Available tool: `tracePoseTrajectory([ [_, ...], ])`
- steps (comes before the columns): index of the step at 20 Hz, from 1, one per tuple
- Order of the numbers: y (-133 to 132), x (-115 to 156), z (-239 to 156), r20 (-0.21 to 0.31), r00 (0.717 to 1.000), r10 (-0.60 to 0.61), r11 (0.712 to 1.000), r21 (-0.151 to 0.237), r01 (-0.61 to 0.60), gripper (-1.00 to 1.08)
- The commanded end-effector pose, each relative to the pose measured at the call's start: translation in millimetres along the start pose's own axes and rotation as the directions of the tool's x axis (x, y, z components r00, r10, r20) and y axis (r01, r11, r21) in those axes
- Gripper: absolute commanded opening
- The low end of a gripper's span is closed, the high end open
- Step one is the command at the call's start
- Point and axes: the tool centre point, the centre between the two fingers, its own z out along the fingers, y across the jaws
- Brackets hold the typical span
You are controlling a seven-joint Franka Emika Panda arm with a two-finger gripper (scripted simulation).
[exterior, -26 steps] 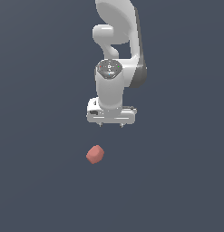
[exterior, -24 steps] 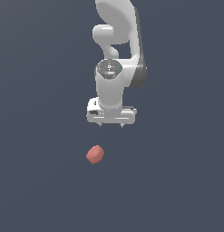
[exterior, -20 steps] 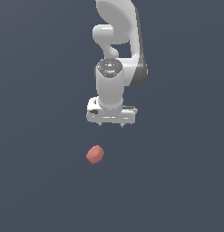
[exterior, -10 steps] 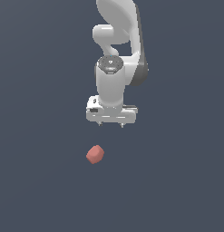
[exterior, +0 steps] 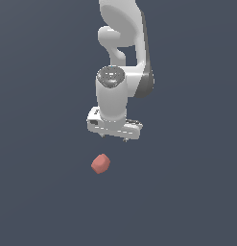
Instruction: Pick up the object and move it to a goal position.
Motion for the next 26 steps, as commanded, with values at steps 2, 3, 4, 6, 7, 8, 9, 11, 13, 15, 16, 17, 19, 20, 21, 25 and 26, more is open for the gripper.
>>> tracePoseTrajectory([
  [2, 6, 15, 7, 0.001, 0.996, 0.084, 0.996, 0.001, -0.084, 1.0],
  [3, 9, 20, 9, 0.002, 0.994, 0.112, 0.994, 0.001, -0.112, 1.0],
  [4, 11, 25, 12, 0.002, 0.99, 0.141, 0.99, 0.001, -0.141, 1.0],
  [6, 16, 37, 18, 0.002, 0.979, 0.205, 0.979, 0.0, -0.205, 1.0],
  [7, 19, 42, 21, 0.002, 0.972, 0.237, 0.972, 0.0, -0.237, 1.0],
  [8, 21, 47, 24, 0.002, 0.964, 0.266, 0.964, 0.0, -0.266, 1.0],
  [9, 23, 52, 27, 0.002, 0.956, 0.294, 0.956, -0.001, -0.294, 1.0],
  [11, 28, 60, 32, 0.002, 0.939, 0.343, 0.939, -0.002, -0.343, 1.0],
  [13, 31, 67, 37, 0.001, 0.923, 0.384, 0.923, -0.002, -0.384, 1.0],
  [15, 34, 73, 41, 0.001, 0.908, 0.418, 0.908, -0.003, -0.418, 1.0],
  [16, 36, 75, 42, 0.0, 0.902, 0.432, 0.902, -0.004, -0.432, 1.0],
  [17, 37, 78, 44, 0.0, 0.895, 0.445, 0.895, -0.004, -0.445, 1.0],
  [19, 39, 81, 47, 0.0, 0.885, 0.466, 0.885, -0.004, -0.466, 1.0],
  [20, 40, 82, 48, -0.001, 0.881, 0.474, 0.881, -0.005, -0.474, 1.0],
  [21, 40, 83, 48, -0.001, 0.877, 0.481, 0.877, -0.005, -0.481, 1.0],
  [25, 41, 85, 50, -0.001, 0.871, 0.492, 0.871, -0.005, -0.492, 1.0],
  [26, 41, 84, 50, -0.001, 0.873, 0.488, 0.873, -0.005, -0.488, 1.0],
])
